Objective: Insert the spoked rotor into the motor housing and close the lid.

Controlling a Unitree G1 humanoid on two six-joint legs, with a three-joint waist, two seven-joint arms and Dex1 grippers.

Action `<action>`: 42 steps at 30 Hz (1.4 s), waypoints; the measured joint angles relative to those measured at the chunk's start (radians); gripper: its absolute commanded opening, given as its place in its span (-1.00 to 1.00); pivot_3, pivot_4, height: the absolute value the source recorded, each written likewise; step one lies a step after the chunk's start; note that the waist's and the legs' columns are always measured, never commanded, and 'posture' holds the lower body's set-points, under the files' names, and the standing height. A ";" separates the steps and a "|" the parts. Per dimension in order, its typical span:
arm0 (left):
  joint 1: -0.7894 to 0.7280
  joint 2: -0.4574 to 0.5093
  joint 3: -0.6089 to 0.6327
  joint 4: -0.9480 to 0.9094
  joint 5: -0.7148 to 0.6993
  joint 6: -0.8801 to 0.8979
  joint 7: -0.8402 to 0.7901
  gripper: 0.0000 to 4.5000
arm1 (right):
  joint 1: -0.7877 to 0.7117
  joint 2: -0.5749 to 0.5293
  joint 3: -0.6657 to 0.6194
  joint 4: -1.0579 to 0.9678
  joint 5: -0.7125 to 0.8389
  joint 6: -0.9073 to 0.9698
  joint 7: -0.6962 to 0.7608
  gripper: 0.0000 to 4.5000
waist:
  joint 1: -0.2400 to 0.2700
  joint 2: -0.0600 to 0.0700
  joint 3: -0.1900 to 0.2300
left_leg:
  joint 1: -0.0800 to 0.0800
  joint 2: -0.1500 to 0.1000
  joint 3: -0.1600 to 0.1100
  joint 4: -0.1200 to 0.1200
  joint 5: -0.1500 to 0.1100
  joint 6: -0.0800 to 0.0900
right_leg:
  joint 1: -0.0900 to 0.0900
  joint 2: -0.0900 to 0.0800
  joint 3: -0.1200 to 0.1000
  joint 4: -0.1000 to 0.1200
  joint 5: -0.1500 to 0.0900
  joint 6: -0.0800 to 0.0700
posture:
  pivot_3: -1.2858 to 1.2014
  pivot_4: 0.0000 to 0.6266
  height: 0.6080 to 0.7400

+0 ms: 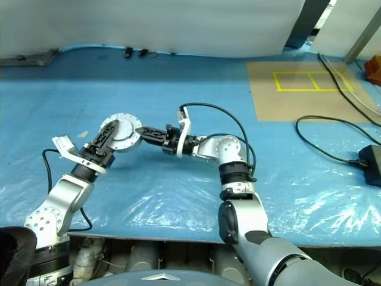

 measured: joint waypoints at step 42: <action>-0.436 -0.072 0.344 0.862 0.433 -0.587 -0.175 0.17 | -0.006 -0.001 0.033 0.021 -0.028 -0.211 -0.003 0.54 | 0.021 -0.007 -0.001 | 0.008 0.000 -0.004 0.002 0.000 0.000 | 0.008 -0.003 -0.001 0.003 -0.001 -0.003 | 0.03 -0.52 1.00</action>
